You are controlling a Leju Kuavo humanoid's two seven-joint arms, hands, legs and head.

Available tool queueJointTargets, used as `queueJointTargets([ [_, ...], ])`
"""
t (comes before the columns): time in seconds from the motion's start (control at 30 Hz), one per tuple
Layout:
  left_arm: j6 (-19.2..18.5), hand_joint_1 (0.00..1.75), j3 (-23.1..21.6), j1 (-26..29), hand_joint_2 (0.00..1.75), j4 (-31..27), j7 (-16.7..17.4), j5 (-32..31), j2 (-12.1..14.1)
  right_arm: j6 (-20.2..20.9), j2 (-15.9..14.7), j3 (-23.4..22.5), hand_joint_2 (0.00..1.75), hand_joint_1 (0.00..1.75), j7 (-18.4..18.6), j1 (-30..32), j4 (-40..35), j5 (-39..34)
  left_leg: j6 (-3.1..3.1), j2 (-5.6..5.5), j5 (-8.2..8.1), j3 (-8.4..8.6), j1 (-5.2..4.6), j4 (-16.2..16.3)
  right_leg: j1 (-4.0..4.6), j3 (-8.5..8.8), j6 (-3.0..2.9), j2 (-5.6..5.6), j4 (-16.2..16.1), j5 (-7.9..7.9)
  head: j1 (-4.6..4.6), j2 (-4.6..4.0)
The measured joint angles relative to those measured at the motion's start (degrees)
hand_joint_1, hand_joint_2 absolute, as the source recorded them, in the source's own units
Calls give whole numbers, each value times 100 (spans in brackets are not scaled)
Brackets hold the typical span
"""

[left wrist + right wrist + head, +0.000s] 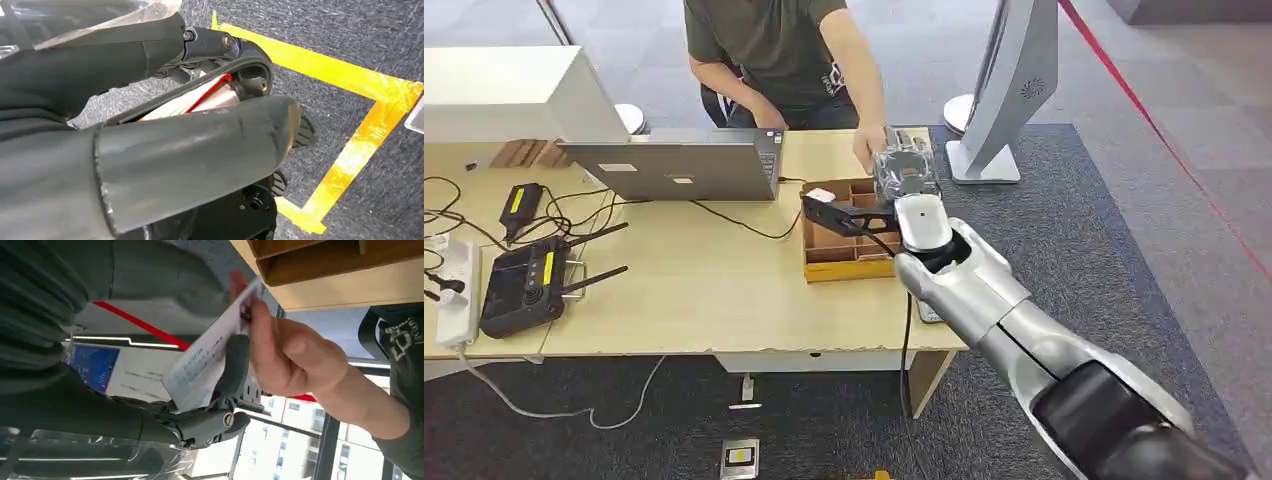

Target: Pass the card to the sensor for recognition and then transmit it.

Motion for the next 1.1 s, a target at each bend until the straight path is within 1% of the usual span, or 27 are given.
queueJointTargets([
  [0.13, -20, 0, 0, 3, 0, 0, -33, -24, 0, -129, -57, -63, 0, 0, -37, 33, -35, 147, 0, 0, 1, 1, 0, 0, 0, 1, -1, 0, 1, 1, 0, 0],
  [0.27, -26, 0, 0, 3, 0, 0, -37, -33, 0, -138, -92, -112, 0, 0, -37, 54, -55, 234, -1, 0, 1, 2, 0, 0, 0, 1, -1, 0, 1, 1, 0, 0],
  [0.47, -77, 0, 0, 4, 0, 0, -33, -66, 0, -53, -230, -249, 0, 0, -105, 111, -324, 361, -1, 0, 0, 1, 0, 0, 0, 0, -1, 1, 1, 1, 0, 0],
  [0.63, -94, 0, 0, 11, 0, 0, 48, -59, 0, 281, -343, -391, 0, 0, -232, 344, -725, 265, 0, 0, 0, 2, 0, 1, 0, -2, -1, 1, -1, 1, 0, 0],
  [0.73, -98, 0, 0, 17, 0, 0, 90, -68, 0, 493, -524, -483, 0, 0, -223, 654, -1271, 204, 0, -1, 0, 3, 0, 2, 0, -1, -1, 0, -2, 0, -2, 0],
  [0.8, -98, 0, 0, 29, 0, 0, 83, -88, 2, 710, -689, -569, 0, 0, -157, 925, -1763, 70, 0, -1, -1, 2, 0, 2, 0, -1, -1, 0, -3, 0, -2, 0],
  [0.93, -192, 0, 0, 46, 0, 0, -22, -231, 31, 1018, -1068, -802, 0, 0, 8, 1401, -2727, -146, 1, 0, -2, 1, -1, 2, -1, -6, -1, 2, -5, 0, -2, 0],
  [1.03, -284, 0, -7, 45, 0, 2, -122, -378, 70, 1143, -1363, -981, 0, 0, 87, 1673, -3295, -339, 1, 0, -2, 0, -1, 2, -1, -4, -1, 2, -5, 0, 0, 0],
  [1.1, -304, 0, -9, 46, 0, 0, -164, -454, 92, 1152, -1540, -1090, 0, 0, 103, 1806, -3630, -406, 1, 1, -2, 0, -1, 2, -1, -5, -1, 3, -5, 1, -2, 0],
])
